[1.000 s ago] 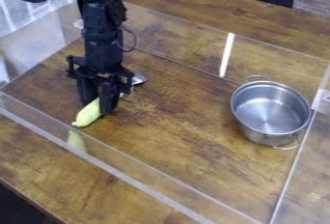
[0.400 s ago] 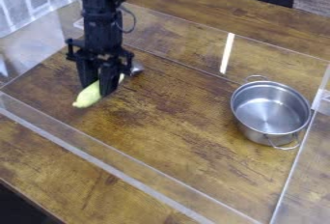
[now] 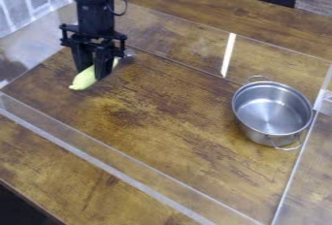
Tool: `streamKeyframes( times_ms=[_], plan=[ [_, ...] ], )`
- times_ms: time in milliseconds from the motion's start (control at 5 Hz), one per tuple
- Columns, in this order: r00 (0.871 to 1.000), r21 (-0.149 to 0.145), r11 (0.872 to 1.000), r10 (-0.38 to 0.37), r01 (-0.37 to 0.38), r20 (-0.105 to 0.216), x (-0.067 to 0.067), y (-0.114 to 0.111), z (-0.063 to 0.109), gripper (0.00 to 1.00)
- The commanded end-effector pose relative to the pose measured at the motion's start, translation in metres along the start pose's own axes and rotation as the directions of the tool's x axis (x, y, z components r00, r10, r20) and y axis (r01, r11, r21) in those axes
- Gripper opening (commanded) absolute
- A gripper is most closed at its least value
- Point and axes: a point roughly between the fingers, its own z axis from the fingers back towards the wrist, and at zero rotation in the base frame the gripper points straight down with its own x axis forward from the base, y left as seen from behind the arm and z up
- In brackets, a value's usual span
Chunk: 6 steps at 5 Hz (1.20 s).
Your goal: Move the green spoon to the left
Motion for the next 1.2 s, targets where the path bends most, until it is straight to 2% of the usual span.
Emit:
streamKeyframes(
  times_ms=[0, 600, 1000],
  plan=[
    [0.998, 0.007, 1.000, 0.025, -0.025, 0.062, 0.008, 0.014, 0.022, 1.00],
    [0.998, 0.001, 1.000, 0.026, -0.027, 0.051, 0.015, 0.016, 0.015, 1.00],
    [0.996, -0.003, 1.000, -0.013, 0.013, 0.087, 0.018, -0.011, 0.056, 1.00]
  ],
)
